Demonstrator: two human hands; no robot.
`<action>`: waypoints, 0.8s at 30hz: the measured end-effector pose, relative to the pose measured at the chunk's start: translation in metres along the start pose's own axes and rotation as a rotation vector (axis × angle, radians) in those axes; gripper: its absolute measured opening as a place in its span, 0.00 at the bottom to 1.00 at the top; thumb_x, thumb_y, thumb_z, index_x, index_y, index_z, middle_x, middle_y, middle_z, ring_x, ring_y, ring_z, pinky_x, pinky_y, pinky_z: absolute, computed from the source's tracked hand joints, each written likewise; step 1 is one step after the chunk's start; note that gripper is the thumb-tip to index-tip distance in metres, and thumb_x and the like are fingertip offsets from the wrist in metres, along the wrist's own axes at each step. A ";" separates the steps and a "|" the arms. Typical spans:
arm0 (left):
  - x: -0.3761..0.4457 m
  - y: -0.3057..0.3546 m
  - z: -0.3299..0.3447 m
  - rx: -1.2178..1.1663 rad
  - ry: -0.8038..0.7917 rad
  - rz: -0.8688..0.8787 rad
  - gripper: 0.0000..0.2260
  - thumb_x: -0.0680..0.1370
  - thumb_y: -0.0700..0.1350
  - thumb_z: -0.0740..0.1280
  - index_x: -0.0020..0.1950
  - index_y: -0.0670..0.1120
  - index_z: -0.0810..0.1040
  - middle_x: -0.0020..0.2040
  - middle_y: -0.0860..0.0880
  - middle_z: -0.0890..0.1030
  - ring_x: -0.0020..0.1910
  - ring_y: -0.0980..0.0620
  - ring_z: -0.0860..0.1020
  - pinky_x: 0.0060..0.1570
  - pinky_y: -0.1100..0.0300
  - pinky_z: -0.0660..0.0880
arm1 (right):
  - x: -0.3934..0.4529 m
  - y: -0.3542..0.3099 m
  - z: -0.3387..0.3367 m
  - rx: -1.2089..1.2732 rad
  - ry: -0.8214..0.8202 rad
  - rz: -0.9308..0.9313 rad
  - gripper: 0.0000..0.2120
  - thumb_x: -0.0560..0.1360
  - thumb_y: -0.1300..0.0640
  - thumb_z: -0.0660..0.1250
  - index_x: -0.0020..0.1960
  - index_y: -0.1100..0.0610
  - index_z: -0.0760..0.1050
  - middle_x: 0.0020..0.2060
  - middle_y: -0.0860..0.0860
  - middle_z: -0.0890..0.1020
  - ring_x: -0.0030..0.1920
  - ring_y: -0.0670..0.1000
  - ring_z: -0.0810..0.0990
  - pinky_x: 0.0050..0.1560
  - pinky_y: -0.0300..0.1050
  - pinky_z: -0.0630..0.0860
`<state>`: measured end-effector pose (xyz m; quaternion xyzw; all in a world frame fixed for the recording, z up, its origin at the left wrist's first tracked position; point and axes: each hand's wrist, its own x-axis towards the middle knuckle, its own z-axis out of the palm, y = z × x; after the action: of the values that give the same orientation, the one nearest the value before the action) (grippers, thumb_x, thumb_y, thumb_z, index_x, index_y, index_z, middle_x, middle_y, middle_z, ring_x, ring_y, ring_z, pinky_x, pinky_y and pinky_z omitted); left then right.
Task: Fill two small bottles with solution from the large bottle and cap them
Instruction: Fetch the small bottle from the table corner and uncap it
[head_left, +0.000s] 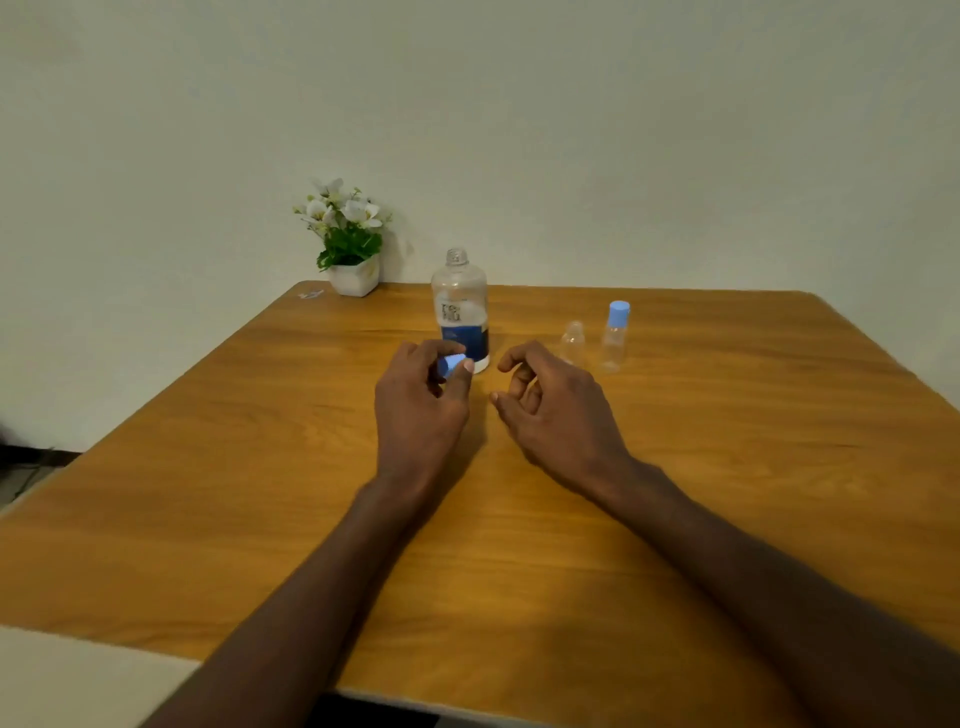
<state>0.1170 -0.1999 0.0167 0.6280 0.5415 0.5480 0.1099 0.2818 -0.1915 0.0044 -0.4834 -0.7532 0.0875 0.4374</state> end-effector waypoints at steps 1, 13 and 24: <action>0.000 -0.007 -0.009 0.098 -0.010 -0.028 0.10 0.80 0.44 0.71 0.61 0.49 0.82 0.51 0.50 0.78 0.46 0.54 0.76 0.43 0.64 0.72 | 0.000 0.000 0.002 0.018 -0.034 -0.006 0.13 0.76 0.49 0.73 0.58 0.42 0.74 0.41 0.42 0.78 0.37 0.44 0.78 0.37 0.49 0.81; 0.006 -0.032 -0.016 0.331 -0.124 -0.287 0.17 0.78 0.44 0.72 0.66 0.46 0.80 0.59 0.44 0.78 0.55 0.48 0.77 0.55 0.53 0.76 | 0.001 0.003 0.003 -0.012 -0.125 -0.003 0.09 0.77 0.53 0.73 0.56 0.46 0.79 0.43 0.41 0.79 0.41 0.43 0.78 0.44 0.47 0.82; -0.004 0.005 -0.007 0.102 0.183 0.000 0.10 0.78 0.46 0.73 0.58 0.50 0.79 0.54 0.52 0.74 0.50 0.56 0.75 0.44 0.71 0.69 | 0.015 0.020 -0.038 0.012 0.540 0.031 0.06 0.77 0.54 0.68 0.53 0.49 0.74 0.41 0.43 0.73 0.38 0.46 0.72 0.36 0.39 0.71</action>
<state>0.1154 -0.2084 0.0207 0.5803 0.5765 0.5746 0.0279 0.3205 -0.1801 0.0245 -0.4982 -0.6010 -0.0335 0.6240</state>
